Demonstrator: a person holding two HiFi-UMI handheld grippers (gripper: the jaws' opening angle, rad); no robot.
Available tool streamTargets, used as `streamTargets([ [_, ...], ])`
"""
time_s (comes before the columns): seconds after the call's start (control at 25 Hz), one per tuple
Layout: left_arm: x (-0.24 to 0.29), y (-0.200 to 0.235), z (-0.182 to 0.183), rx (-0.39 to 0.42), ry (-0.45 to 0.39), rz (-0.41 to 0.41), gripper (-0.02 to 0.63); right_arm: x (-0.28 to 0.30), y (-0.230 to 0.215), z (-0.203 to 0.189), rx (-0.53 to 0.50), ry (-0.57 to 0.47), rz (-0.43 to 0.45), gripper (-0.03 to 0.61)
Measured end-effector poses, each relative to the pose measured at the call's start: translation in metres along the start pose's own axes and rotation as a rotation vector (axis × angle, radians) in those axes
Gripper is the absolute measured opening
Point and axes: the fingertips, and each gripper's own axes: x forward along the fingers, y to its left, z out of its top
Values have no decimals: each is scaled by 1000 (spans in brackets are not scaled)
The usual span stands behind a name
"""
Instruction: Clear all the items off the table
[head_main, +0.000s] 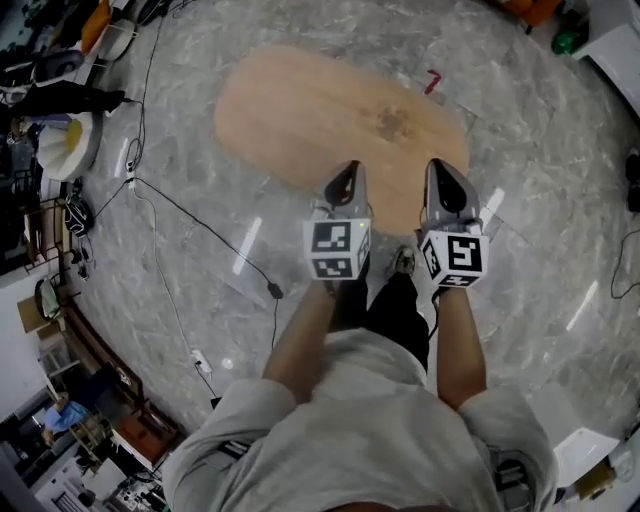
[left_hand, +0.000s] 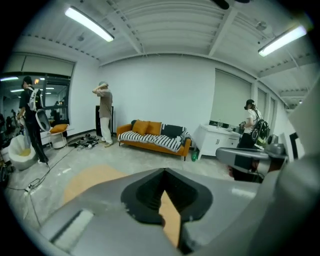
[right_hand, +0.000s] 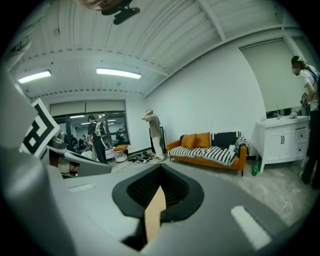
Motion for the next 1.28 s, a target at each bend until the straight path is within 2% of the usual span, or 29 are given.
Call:
streamTargets([
  [0.16, 49, 17, -42, -39, 96, -33, 20, 34, -17, -44, 7, 88, -19, 6],
  [0.32, 85, 43, -92, -50, 179, -81, 20, 65, -16, -98, 21, 177, -14, 6],
  [0.52, 125, 67, -135, -16, 241, -166, 20, 100, -9, -155, 50, 292, 81, 6],
  [0.64, 142, 79, -153, 12, 273, -211, 20, 114, -7, -182, 51, 358, 112, 6],
  [0.84, 167, 89, -175, 50, 305, -264, 20, 141, -12, -219, -49, 438, 124, 6],
  [1.0, 185, 92, -198, 83, 335, -312, 20, 165, -15, -251, -41, 472, 152, 6],
  [1.16, 201, 97, -216, 94, 361, -338, 20, 179, -22, -282, -71, 587, 162, 6],
  [1.28, 209, 106, -223, 76, 384, -332, 20, 188, -23, -292, -118, 666, 167, 6],
])
